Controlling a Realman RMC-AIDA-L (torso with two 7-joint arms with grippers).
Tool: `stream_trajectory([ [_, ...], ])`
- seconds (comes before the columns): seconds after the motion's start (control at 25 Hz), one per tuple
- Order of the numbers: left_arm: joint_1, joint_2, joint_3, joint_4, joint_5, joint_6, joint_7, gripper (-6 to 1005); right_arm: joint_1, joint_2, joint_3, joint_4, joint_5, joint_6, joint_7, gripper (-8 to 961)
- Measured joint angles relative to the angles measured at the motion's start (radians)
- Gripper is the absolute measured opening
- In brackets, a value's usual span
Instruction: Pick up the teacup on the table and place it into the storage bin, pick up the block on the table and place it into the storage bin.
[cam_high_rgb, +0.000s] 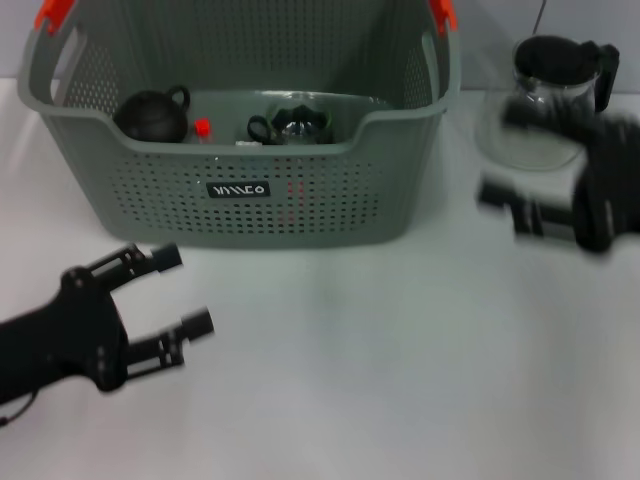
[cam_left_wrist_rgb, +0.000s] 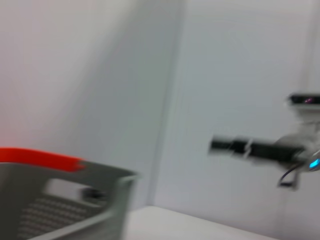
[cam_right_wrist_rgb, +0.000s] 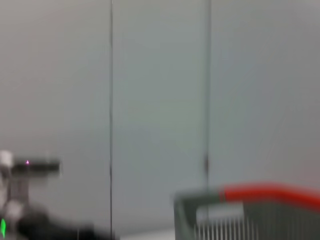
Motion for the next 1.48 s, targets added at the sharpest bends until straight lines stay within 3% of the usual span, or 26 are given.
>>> stream_trajectory([
  [0.12,-0.003,0.004,0.073,0.028,0.005,0.039,-0.001,829,-0.055,0.006,0.023,0.036,-0.113,-0.016,-0.047,869],
  [0.24,-0.018,0.004,0.138,0.042,0.035,0.042,-0.002,829,-0.062,0.007,0.028,0.144,-0.203,-0.036,-0.145,869],
  [0.44,-0.071,0.004,0.235,0.014,0.089,-0.006,0.017,829,-0.018,0.004,0.047,0.41,-0.221,-0.041,-0.425,868],
  [0.6,-0.102,0.004,0.282,-0.011,0.099,-0.043,0.036,829,0.016,0.005,0.06,0.512,-0.224,-0.033,-0.522,869],
  [0.84,-0.12,-0.002,0.328,-0.02,0.102,-0.103,0.038,829,0.034,0.005,0.059,0.531,-0.226,-0.032,-0.527,869],
  [1.48,-0.127,-0.003,0.328,-0.026,0.095,-0.126,0.042,829,0.045,0.008,0.062,0.545,-0.229,0.001,-0.523,868],
])
